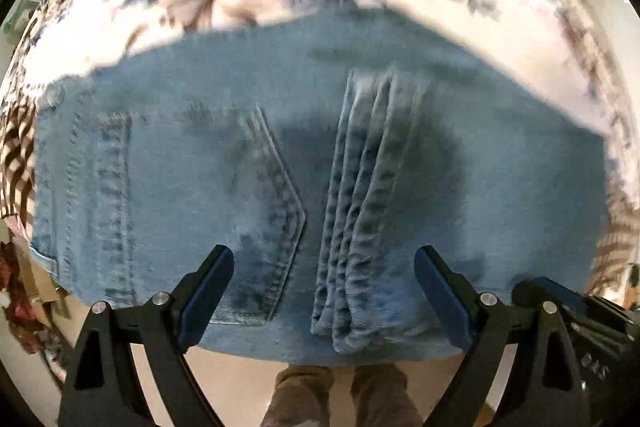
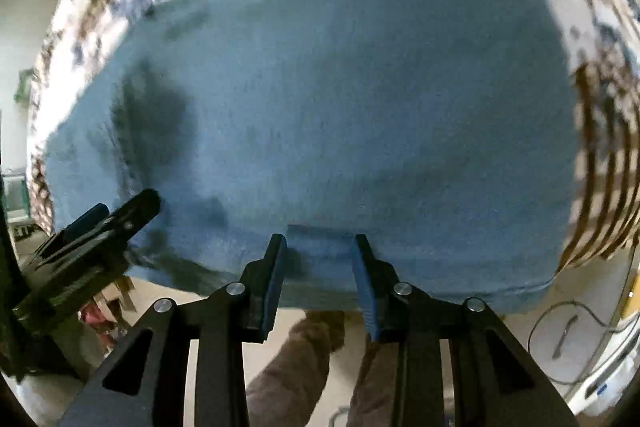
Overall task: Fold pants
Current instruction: 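Press the folded jeans flat with both tools along the hem edge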
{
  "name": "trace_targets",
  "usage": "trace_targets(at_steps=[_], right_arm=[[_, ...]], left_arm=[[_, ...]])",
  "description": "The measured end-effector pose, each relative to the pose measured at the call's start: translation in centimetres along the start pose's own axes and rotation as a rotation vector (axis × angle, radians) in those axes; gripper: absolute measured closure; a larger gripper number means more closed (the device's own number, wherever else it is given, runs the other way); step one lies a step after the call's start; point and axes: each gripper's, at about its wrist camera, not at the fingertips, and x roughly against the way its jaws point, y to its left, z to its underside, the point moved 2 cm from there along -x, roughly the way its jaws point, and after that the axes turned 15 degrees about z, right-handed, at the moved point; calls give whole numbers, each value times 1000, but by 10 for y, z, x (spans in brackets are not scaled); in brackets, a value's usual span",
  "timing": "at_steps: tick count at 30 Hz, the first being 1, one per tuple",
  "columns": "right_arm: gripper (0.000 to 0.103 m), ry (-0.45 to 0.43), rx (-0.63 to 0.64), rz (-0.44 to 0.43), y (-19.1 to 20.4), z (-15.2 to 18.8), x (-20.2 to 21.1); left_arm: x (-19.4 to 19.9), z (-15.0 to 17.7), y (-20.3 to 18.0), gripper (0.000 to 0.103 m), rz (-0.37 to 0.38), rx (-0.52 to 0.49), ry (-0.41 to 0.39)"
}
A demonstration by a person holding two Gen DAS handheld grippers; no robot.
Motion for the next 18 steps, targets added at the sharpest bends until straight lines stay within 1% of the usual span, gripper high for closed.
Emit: trace_targets(at_steps=[1,2,3,5,9,10,12,15,16,18], right_arm=[[67,-4,15,13,2,3,0],[67,-6,30,23,3,4,1],[67,-2,35,27,3,5,1],[67,10,36,28,1,6,0],[67,24,62,78,9,4,-2],[67,23,56,76,9,4,1],[67,-2,56,24,22,-1,9],[67,-4,116,62,34,3,5],[67,-7,128,70,35,6,1],[68,-12,130,80,24,11,-1]], left_arm=[[-8,3,3,10,-19,7,23],[-12,6,9,10,-11,24,37],[-10,10,14,10,1,39,24],[-6,15,18,10,8,36,9],[-6,17,18,9,2,37,1],[-6,21,16,9,0,39,3],[-8,20,12,9,5,45,3],[-9,19,12,9,10,37,-1],[-2,32,14,9,9,32,-2],[-4,34,16,9,9,29,2]])
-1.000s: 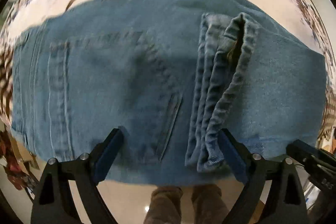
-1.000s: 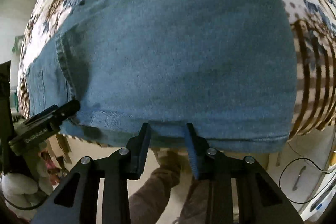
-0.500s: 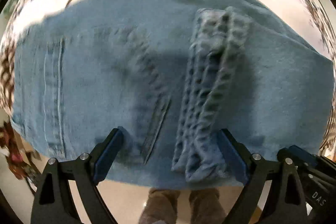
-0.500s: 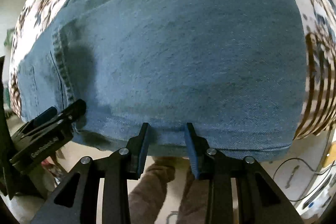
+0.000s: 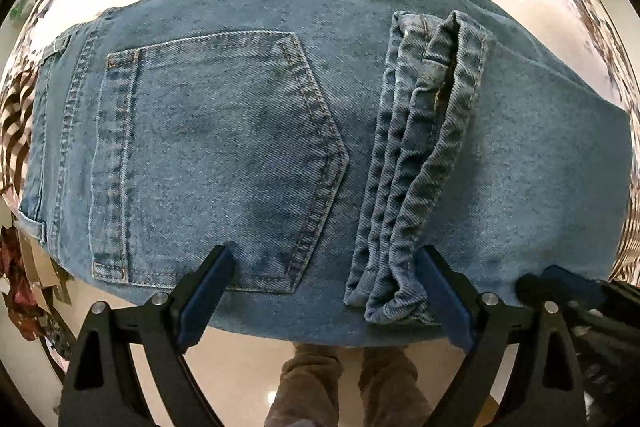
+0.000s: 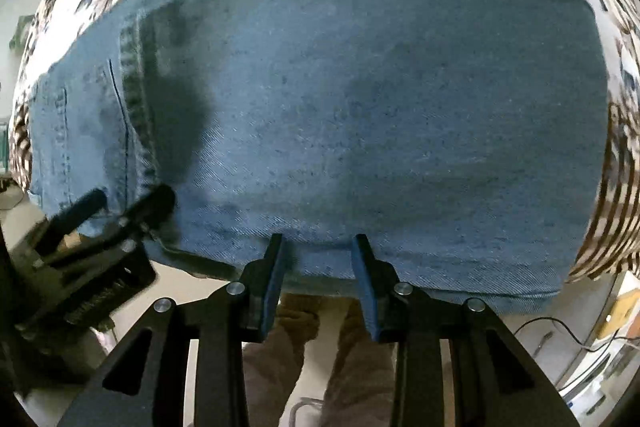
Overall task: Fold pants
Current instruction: 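Press the folded jeans flat with both tools along the hem edge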
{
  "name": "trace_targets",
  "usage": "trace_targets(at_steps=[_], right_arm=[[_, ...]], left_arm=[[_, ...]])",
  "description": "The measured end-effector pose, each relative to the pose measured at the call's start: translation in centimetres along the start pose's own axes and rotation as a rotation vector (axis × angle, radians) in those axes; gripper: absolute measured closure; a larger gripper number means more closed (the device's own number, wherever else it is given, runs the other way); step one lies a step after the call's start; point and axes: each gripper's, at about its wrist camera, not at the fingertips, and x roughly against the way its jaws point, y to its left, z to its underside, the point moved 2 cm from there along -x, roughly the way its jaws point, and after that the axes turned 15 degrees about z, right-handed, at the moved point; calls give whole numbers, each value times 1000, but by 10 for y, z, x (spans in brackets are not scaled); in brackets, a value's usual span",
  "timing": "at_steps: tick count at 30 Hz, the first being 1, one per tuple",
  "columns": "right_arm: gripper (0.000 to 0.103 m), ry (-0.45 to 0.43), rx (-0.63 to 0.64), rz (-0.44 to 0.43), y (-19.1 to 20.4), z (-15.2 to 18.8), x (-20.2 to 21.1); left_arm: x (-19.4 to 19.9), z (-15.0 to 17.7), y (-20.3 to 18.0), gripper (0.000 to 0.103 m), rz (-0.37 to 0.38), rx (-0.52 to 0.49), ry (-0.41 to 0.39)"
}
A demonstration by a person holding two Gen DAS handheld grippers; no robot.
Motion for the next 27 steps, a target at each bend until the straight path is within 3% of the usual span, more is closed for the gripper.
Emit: trace_targets(at_steps=[3,5,8,12,15,17,21,24,27], right_arm=[[71,4,-44,61,-38,9,-3],[103,39,-105,57,-73,13,-10],[103,78,-170,-4,-106,14,-15],[103,88,-145,13,-111,4,-9],[82,79,-147,15,-101,-1,5],[50,57,-152,9,-82,-5,17],[47,33,-163,-17,-77,0,39],[47,29,-171,-14,-65,-6,48],[47,37,-174,-4,-53,-14,51]], left_arm=[[-2,1,2,8,11,-2,5],[-1,2,3,7,22,-6,4],[-4,1,8,5,24,-22,14],[-7,0,14,5,21,-14,13],[-4,-2,18,5,39,16,9],[10,-1,24,5,92,68,-20],[47,11,57,5,217,218,-106],[68,28,105,5,195,355,-173],[82,48,170,6,166,564,-270]])
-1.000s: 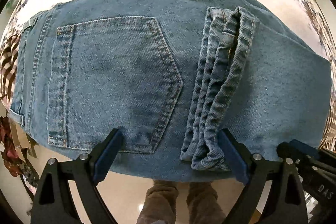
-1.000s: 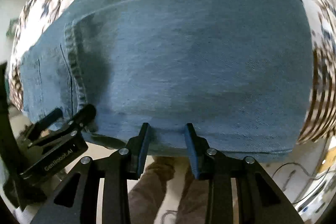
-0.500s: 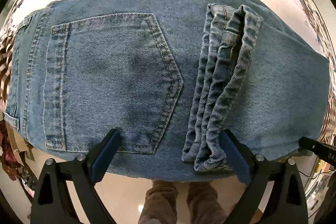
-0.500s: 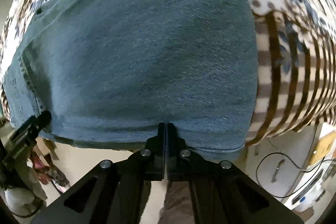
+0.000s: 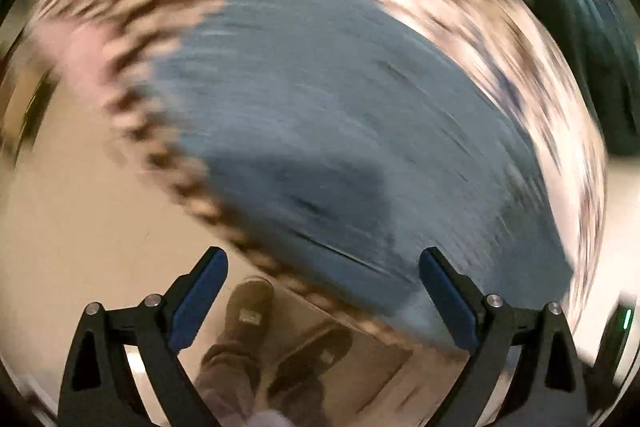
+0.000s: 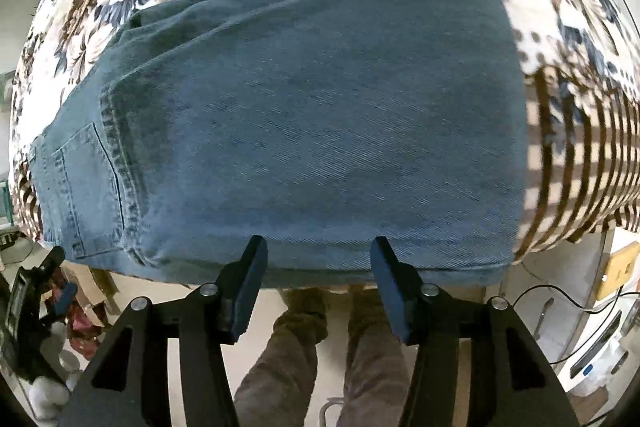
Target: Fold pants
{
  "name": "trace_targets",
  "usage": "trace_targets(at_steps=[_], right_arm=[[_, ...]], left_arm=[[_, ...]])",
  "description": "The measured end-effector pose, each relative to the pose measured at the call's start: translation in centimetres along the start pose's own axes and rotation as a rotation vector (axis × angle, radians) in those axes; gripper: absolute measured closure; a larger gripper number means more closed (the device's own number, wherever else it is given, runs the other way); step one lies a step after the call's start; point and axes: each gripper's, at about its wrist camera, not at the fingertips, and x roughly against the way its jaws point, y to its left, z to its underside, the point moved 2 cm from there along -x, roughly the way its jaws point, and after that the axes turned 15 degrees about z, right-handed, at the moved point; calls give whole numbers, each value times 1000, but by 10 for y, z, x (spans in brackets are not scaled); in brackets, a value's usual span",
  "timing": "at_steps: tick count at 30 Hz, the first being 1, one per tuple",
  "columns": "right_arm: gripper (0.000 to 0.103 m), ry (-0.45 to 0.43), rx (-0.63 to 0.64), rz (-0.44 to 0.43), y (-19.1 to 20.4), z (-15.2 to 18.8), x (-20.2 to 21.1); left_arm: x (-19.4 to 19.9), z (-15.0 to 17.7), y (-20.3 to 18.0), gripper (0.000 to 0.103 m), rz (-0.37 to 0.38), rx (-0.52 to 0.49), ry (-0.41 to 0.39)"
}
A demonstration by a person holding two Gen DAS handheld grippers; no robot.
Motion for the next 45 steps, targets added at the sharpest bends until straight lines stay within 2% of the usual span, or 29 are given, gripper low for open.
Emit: trace_targets(at_steps=[1,3,4,5,9,12,14,16,18,20,22,23,26,34,40,42,45], right_arm=[[47,0,1,4,5,-1,1],[47,1,13,26,12,-2,-3],[47,2,19,40,17,-4,-3],[47,7,24,50,22,-2,-3],[47,29,33,95,35,-2,-4],[47,23,24,102,43,-5,0],[47,17,26,119,45,-12,0],[47,22,26,131,49,-12,0],[47,29,22,140,51,-11,-4],[47,30,23,152,51,-12,-2],[47,36,18,153,53,-13,0],[47,39,15,152,58,-4,0],[47,47,12,147,52,-15,1],[47,55,6,142,42,-26,-6],[47,52,2,131,40,-32,-9],[47,47,3,126,38,-32,-9],[47,43,1,115,36,-32,-10]], left_arm=[[5,-8,20,10,3,72,-34],[8,-27,53,31,29,173,-93],[8,-36,64,46,47,199,-110],[7,-45,72,51,88,220,-127],[-2,-68,84,55,188,231,-174],[-4,-69,87,67,235,218,-196],[6,-67,77,73,263,160,-228],[16,-61,67,75,266,75,-253],[25,-61,59,75,312,19,-283],[22,-65,55,75,324,-35,-279],[14,-69,67,75,342,2,-261],[4,-72,78,71,362,47,-237],[-10,-72,103,57,410,157,-200],[-2,-56,111,44,409,205,-197],[-21,-68,100,33,371,217,-182],[-20,-76,88,33,348,186,-201],[-12,-78,68,53,308,91,-248]])
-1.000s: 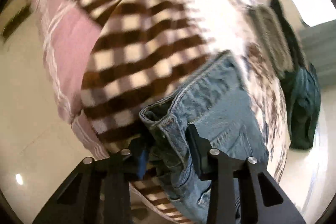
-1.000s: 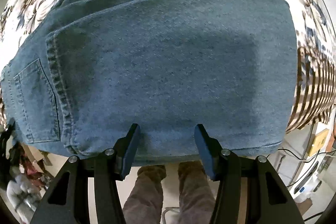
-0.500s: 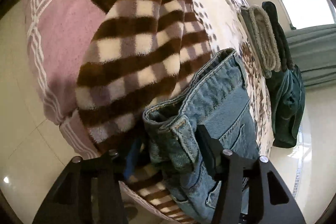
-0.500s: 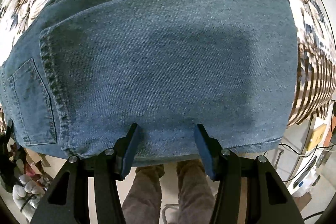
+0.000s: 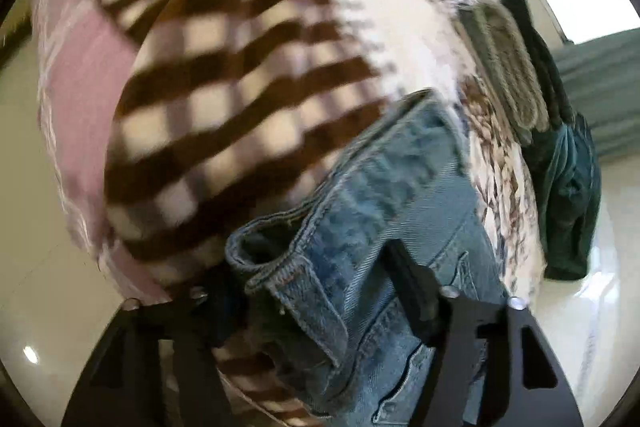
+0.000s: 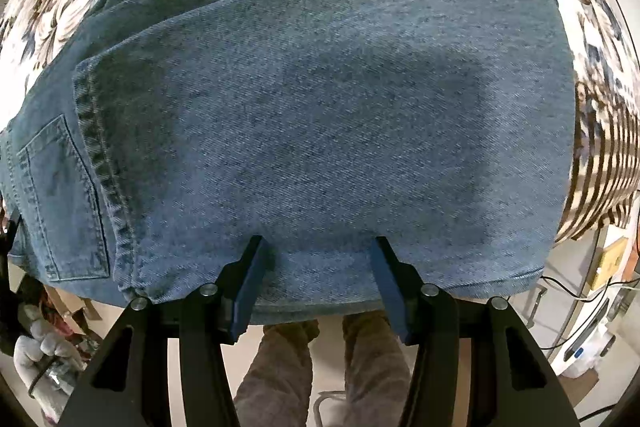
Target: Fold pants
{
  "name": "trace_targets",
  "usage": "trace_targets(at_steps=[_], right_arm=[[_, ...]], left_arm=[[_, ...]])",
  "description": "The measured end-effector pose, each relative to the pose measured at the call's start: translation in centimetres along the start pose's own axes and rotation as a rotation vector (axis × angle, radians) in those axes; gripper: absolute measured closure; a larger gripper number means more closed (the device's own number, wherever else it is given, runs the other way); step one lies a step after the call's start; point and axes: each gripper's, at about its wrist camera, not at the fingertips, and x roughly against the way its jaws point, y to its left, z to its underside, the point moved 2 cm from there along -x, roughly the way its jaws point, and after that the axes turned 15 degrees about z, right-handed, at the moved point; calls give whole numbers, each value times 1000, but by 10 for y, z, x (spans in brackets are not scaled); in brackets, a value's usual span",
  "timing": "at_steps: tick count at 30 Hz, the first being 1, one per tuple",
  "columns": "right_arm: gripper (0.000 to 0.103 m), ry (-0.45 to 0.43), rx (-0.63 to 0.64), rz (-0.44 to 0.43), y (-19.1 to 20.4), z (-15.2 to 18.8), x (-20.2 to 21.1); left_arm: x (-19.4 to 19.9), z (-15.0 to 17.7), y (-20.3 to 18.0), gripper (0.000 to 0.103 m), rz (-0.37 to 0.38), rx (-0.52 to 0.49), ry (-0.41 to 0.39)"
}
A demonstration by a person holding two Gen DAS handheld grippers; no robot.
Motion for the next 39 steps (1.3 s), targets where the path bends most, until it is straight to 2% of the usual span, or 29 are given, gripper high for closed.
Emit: trace_targets(at_steps=[1,3,7,10,12,13,14,16,18,22,25,28,31,33,34,36,37,38,39], right_arm=[[47,-2,0,-3,0,1,-1],[47,-9,2,-12,-1,2,-1],[47,-30,-4,-44,-13,5,1],[47,-42,-2,-91,-26,11,3],[38,-72,9,-117,-38,17,8],[26,-85,7,-131,-45,19,10],[13,-93,2,-148,-52,21,12],[1,-99,-19,-198,-71,25,15],[1,-106,-66,-236,-97,26,18],[1,-140,-129,-256,-148,23,21],[1,-150,-162,-237,-187,14,15],[1,-150,-191,-225,-215,9,8],[1,-149,-231,-244,-241,-1,3],[1,-153,-248,-278,-252,-3,3],[1,-155,-252,-300,-256,-3,4],[1,-151,-236,-346,-254,-6,6],[1,-146,-219,-365,-251,-9,7],[1,-147,-195,-380,-245,-14,9],[1,-152,-171,-392,-237,-19,11]], left_arm=[[1,1,-2,64,-4,-15,-9],[10,3,-8,71,15,-43,-36],[29,5,-35,74,50,-117,-75],[43,9,-76,75,82,-224,-91],[52,16,-112,75,113,-299,-99],[54,21,-127,75,127,-327,-99],[57,29,-151,75,152,-376,-92],[58,43,-184,75,180,-448,-86],[60,67,-220,75,219,-524,-68],[39,123,-277,77,305,-601,16],[5,169,-296,77,347,-587,119],[-37,212,-303,76,314,-633,238],[-99,260,-290,68,180,-684,463],[-124,278,-280,69,123,-672,550],[-131,284,-276,68,101,-659,576],[-136,289,-275,53,54,-664,598],[-134,289,-279,41,41,-671,595],[-128,287,-281,34,16,-675,577],[-120,280,-286,34,-22,-680,544]])
